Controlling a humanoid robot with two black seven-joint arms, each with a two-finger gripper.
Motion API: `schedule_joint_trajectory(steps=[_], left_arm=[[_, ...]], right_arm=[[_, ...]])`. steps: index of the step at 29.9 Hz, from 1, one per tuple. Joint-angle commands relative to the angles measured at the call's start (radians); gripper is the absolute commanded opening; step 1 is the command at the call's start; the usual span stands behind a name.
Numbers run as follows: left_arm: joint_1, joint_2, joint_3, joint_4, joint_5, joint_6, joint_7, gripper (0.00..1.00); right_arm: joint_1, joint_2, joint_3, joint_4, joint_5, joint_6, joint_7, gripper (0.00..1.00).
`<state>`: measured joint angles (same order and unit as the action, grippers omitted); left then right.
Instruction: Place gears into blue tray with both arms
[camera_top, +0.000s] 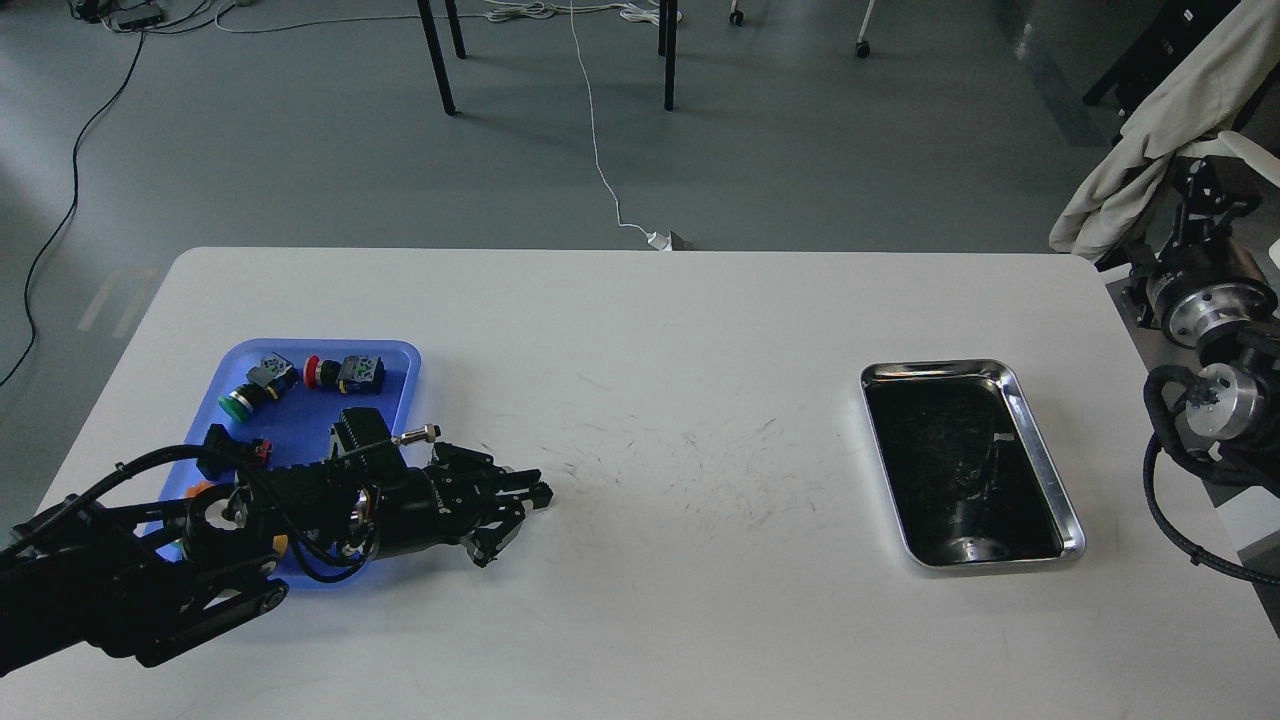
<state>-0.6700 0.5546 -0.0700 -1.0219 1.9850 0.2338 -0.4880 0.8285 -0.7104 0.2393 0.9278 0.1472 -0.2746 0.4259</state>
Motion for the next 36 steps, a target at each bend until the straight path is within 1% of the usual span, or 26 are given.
schedule_joint_trajectory(steps=[1,10,14,18,25,29,36], left_arm=[[-0.014,0.036,-0.004,-0.027,-0.005,-0.001,-0.001,0.09],[-0.063,0.132,-0.007,-0.07,-0.006,-0.002,-0.001,0.09],[-0.144,0.195,-0.007,-0.061,-0.012,-0.005,-0.001,0.09],[-0.204,0.217,0.003,-0.049,-0.078,-0.007,-0.001,0.09],[-0.18,0.257,0.012,-0.038,-0.089,-0.007,-0.001,0.09],[-0.102,0.258,0.009,-0.018,-0.092,-0.001,-0.001,0.09],[-0.091,0.255,0.01,0.032,-0.094,0.004,-0.001,0.09]], right_arm=[[0.0,0.002,0.0,-0.001,-0.008,0.002,0.001,0.99],[0.0,0.005,0.0,-0.001,-0.032,0.0,0.001,0.99],[-0.002,0.005,0.0,0.003,-0.032,-0.001,0.001,0.99],[0.0,0.005,0.002,0.005,-0.032,-0.001,-0.001,0.99],[0.0,0.002,0.002,0.005,-0.032,-0.001,0.001,0.99],[0.0,0.002,0.002,0.005,-0.034,0.0,0.001,0.99],[-0.002,0.0,0.0,0.006,-0.034,0.0,0.001,0.99]])
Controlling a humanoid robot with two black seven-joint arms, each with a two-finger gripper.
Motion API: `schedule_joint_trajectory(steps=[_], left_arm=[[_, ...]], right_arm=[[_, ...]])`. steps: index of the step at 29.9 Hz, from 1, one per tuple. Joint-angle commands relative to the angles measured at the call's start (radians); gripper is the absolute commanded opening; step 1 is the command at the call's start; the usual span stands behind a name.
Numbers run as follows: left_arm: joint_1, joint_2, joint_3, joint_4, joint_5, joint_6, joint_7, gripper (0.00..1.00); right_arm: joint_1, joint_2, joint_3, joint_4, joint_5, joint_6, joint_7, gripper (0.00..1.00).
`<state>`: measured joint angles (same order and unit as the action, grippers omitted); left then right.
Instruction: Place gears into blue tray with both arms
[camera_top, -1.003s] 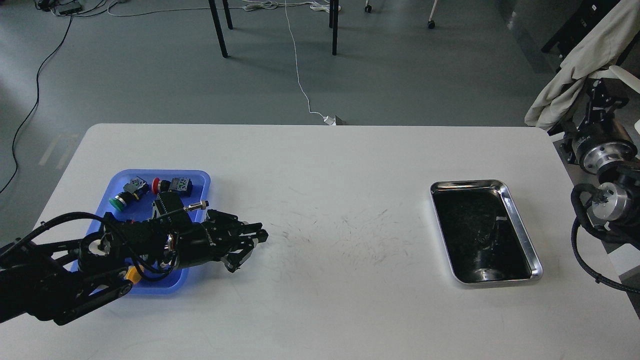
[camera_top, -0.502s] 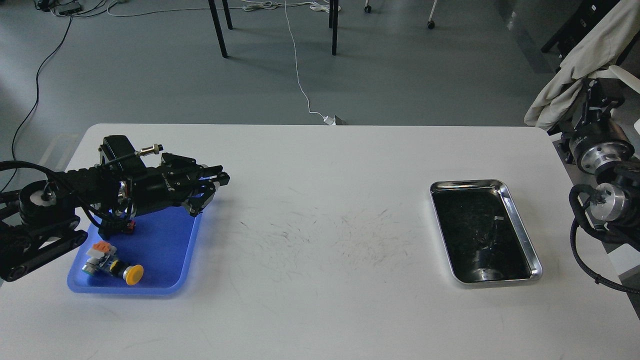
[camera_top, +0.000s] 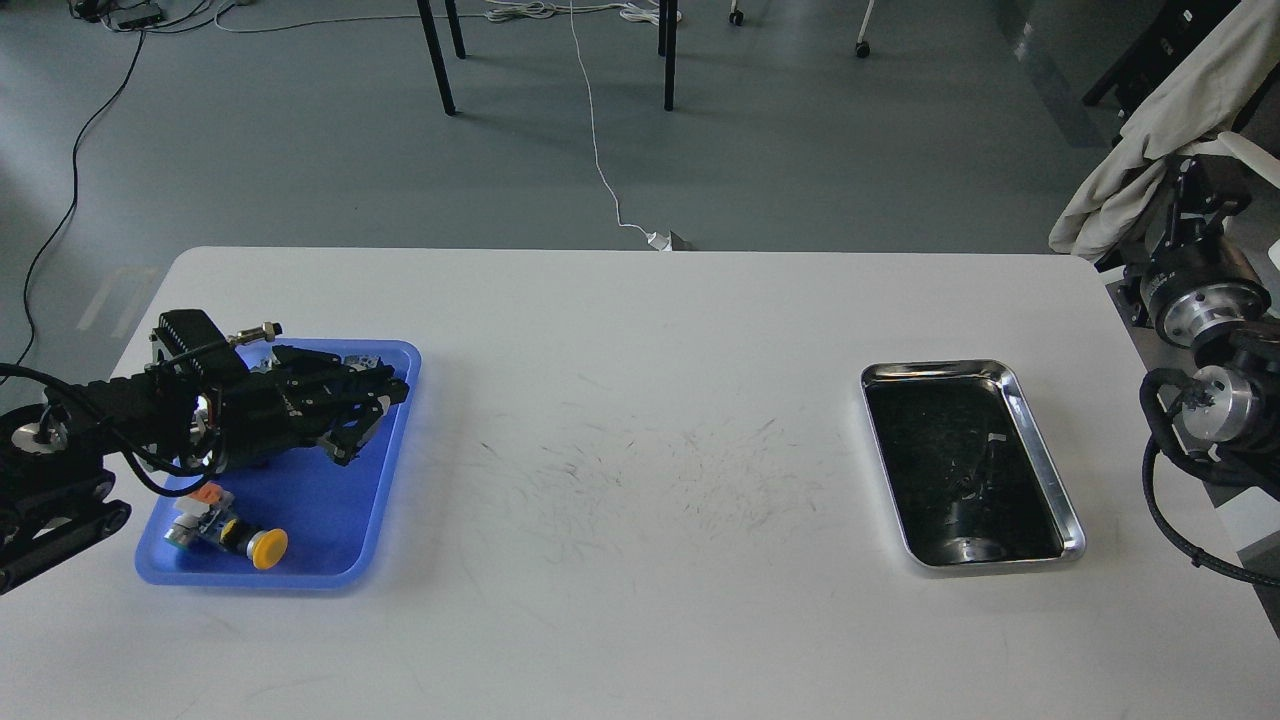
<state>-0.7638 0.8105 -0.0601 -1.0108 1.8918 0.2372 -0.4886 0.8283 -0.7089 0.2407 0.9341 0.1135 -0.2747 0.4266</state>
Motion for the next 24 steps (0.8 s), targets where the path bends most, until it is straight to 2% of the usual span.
schedule_joint_trajectory(steps=[1,24], left_arm=[[0.003,-0.001,-0.001,0.029,0.0,0.002,0.0,0.09],[0.096,-0.013,0.0,0.175,-0.006,0.076,0.0,0.09]], right_arm=[[-0.002,-0.003,0.0,0.0,0.0,0.002,0.0,0.99],[-0.005,0.002,0.0,0.0,0.0,0.002,0.001,0.99]])
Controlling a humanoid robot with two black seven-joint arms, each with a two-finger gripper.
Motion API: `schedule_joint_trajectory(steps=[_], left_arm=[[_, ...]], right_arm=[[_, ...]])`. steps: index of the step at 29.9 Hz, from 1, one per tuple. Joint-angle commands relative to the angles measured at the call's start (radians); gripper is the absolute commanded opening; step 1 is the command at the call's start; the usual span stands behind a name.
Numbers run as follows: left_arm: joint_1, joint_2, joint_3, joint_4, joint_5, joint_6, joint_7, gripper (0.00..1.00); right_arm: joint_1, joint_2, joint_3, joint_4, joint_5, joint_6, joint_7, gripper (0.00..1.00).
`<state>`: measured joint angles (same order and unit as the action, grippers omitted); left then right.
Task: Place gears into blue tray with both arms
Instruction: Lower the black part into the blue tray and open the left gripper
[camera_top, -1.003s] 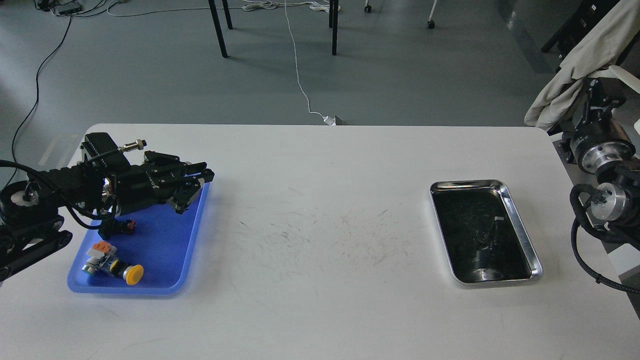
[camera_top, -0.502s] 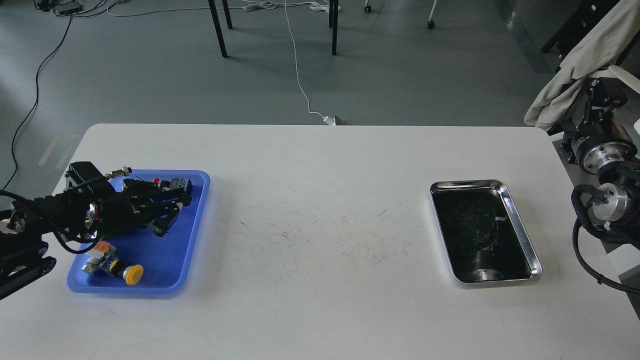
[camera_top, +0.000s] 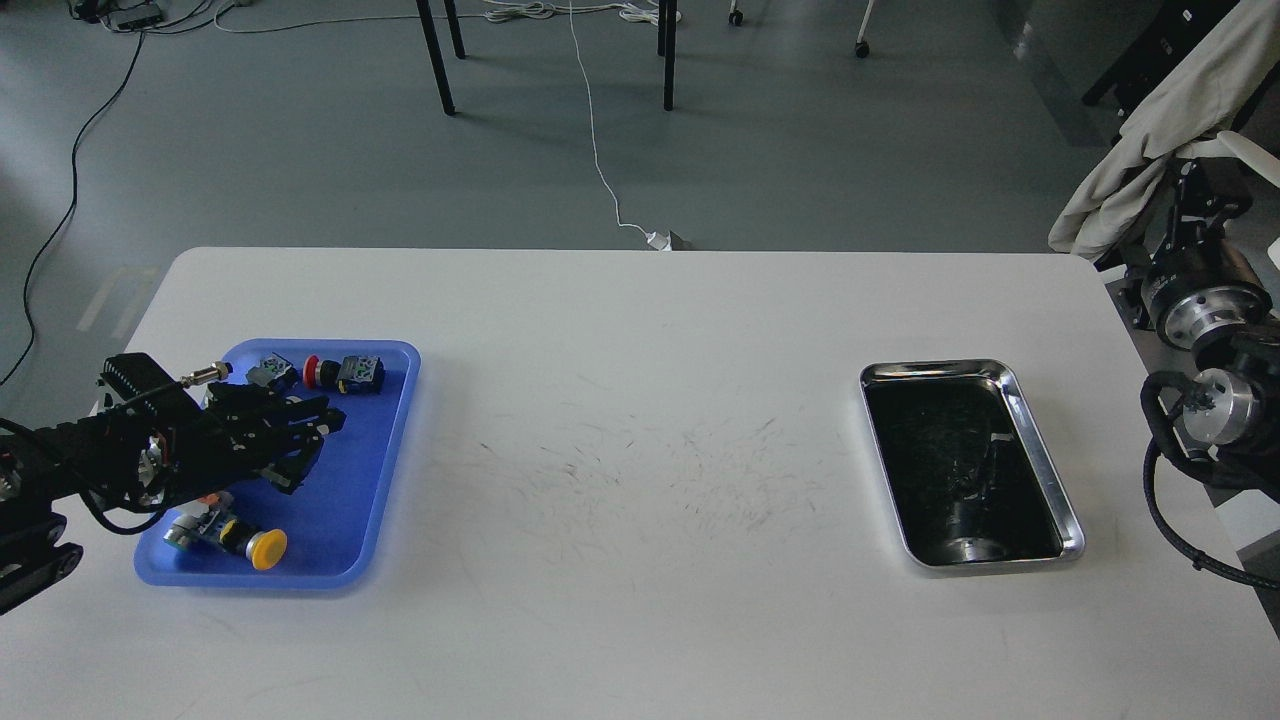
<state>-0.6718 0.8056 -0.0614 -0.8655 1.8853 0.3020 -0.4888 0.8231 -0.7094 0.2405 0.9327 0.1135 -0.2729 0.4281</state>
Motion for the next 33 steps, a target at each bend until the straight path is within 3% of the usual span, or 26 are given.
schedule_joint_trajectory(steps=[1,12,16,21,25,28,33], left_arm=[[0.006,-0.014,0.002,0.042,0.001,0.019,0.0,0.09],[0.011,-0.045,0.002,0.089,0.001,0.023,0.0,0.11],[0.011,-0.043,0.002,0.089,0.001,0.023,0.0,0.16],[0.011,-0.043,0.002,0.082,0.001,0.023,0.0,0.3],[0.009,-0.043,0.0,0.08,0.0,0.023,0.0,0.34],[0.009,-0.042,-0.008,0.079,-0.009,0.025,0.0,0.46],[0.0,-0.034,-0.011,0.072,-0.119,0.028,0.0,0.57]], right_arm=[[0.001,0.002,0.0,0.0,0.0,0.0,0.0,0.99],[0.001,-0.001,-0.001,0.0,0.0,0.0,0.0,0.99],[0.001,0.001,0.0,0.0,0.0,0.0,0.0,0.99],[-0.001,0.002,0.0,0.0,0.0,0.0,0.0,0.99],[-0.001,0.002,0.0,0.0,0.0,-0.002,0.0,0.99],[-0.001,0.002,0.0,0.0,0.0,0.0,0.0,0.99],[0.005,0.001,0.0,0.0,0.0,0.0,-0.003,0.99]])
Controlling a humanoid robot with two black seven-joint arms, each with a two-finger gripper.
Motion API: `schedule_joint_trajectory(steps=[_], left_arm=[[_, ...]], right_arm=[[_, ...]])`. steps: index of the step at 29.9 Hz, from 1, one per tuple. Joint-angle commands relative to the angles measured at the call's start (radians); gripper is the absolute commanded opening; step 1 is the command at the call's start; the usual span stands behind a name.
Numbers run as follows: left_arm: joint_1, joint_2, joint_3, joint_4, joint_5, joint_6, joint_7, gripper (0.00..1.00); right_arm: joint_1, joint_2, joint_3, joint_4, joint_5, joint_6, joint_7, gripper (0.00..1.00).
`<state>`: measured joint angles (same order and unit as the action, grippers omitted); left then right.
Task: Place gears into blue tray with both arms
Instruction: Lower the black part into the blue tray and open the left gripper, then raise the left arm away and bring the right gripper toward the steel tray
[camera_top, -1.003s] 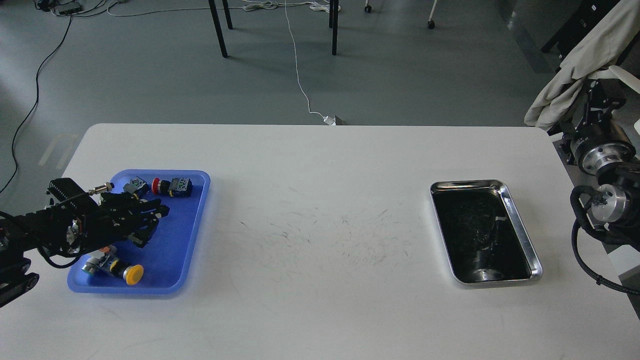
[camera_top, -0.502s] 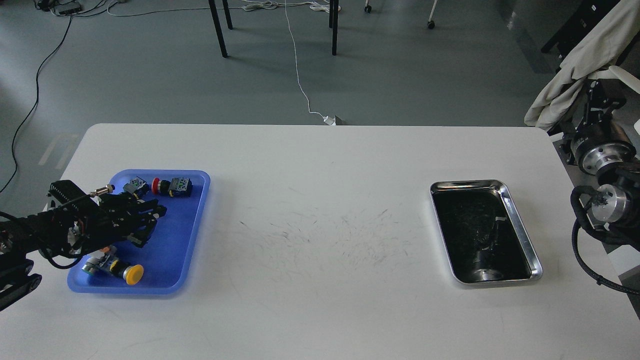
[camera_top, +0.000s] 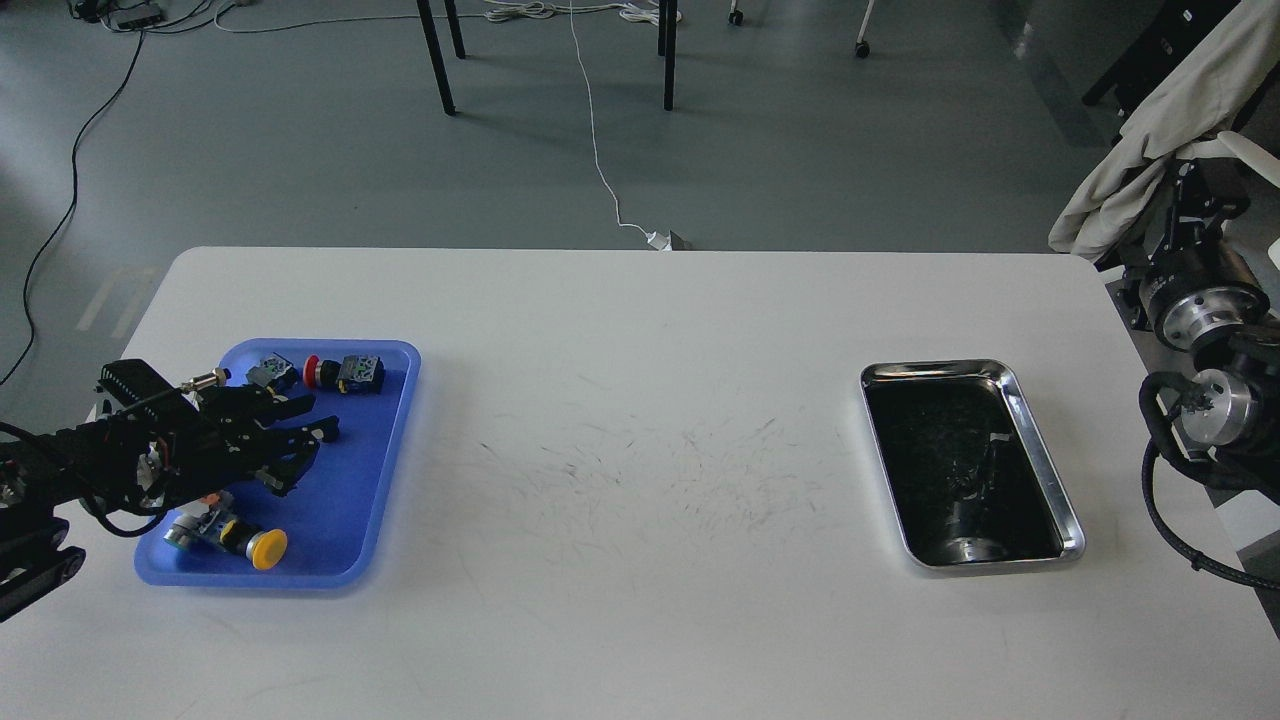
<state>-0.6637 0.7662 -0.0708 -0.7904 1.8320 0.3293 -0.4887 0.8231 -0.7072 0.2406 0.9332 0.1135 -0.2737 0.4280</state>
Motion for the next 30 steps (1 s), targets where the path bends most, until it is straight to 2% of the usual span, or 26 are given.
schedule_joint_trajectory(steps=[1,4,8,15,20,25,30], left_arm=[[-0.01,0.007,-0.001,-0.003,-0.091,0.0,0.0,0.58],[-0.03,0.01,-0.009,-0.003,-0.175,-0.001,0.0,0.63],[-0.114,0.041,-0.009,-0.006,-0.328,-0.022,0.0,0.67],[-0.191,0.062,-0.011,-0.009,-0.659,-0.159,0.0,0.73],[-0.229,0.059,-0.015,-0.009,-0.96,-0.24,0.0,0.76],[-0.255,0.061,-0.02,-0.004,-1.167,-0.302,0.0,0.81],[-0.272,0.056,-0.096,0.0,-1.372,-0.409,0.0,0.85]], right_arm=[[0.007,-0.002,0.0,-0.001,0.0,0.002,-0.005,0.99],[0.008,-0.002,-0.001,0.003,0.0,0.005,-0.008,0.99],[0.01,-0.009,-0.001,0.03,-0.001,0.007,-0.008,0.99],[0.002,-0.012,-0.001,0.058,-0.005,0.013,0.0,0.99],[-0.001,-0.067,-0.009,0.111,-0.112,0.097,-0.028,0.99],[0.016,-0.107,-0.053,0.151,-0.126,0.142,-0.06,0.99],[0.014,-0.155,-0.061,0.182,-0.136,0.237,-0.061,0.99]])
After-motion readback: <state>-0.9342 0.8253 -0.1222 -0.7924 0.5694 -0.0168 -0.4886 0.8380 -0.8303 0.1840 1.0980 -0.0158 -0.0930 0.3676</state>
